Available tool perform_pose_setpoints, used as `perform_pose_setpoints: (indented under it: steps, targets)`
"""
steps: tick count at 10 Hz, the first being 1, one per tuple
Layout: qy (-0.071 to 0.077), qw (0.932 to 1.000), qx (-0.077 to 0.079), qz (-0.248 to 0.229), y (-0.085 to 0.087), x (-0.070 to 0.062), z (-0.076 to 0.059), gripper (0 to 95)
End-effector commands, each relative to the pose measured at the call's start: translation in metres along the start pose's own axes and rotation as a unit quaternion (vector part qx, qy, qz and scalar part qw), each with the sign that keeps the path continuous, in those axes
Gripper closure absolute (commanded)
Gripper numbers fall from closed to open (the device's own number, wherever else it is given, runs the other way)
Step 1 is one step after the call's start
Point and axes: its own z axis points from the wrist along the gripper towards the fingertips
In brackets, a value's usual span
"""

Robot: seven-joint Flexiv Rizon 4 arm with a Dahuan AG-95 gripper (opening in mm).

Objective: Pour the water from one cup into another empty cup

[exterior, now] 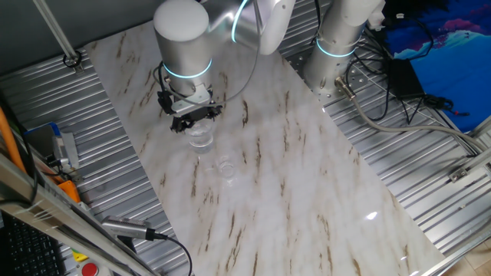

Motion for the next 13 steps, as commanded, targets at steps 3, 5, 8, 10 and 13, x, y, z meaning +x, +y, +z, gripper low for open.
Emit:
perform_pose_setpoints:
  steps: [3, 5, 8, 10, 13]
  targets:
    - [-0.007, 1.0000, 0.003, 0.006, 0.0015, -0.0009, 0.0014, 95.0]
    - [-0.005, 0.9999, 0.009, 0.006, 0.0019, -0.0010, 0.0019, 95.0]
    - [-0.007, 1.0000, 0.001, 0.003, 0.0032, -0.0015, 0.0006, 19.0]
    - [-0.009, 0.9999, 0.004, -0.002, 0.0032, -0.0016, 0.0010, 0.0]
    - [-0.009, 1.0000, 0.000, -0.001, 0.0033, -0.0017, 0.0012, 0.0]
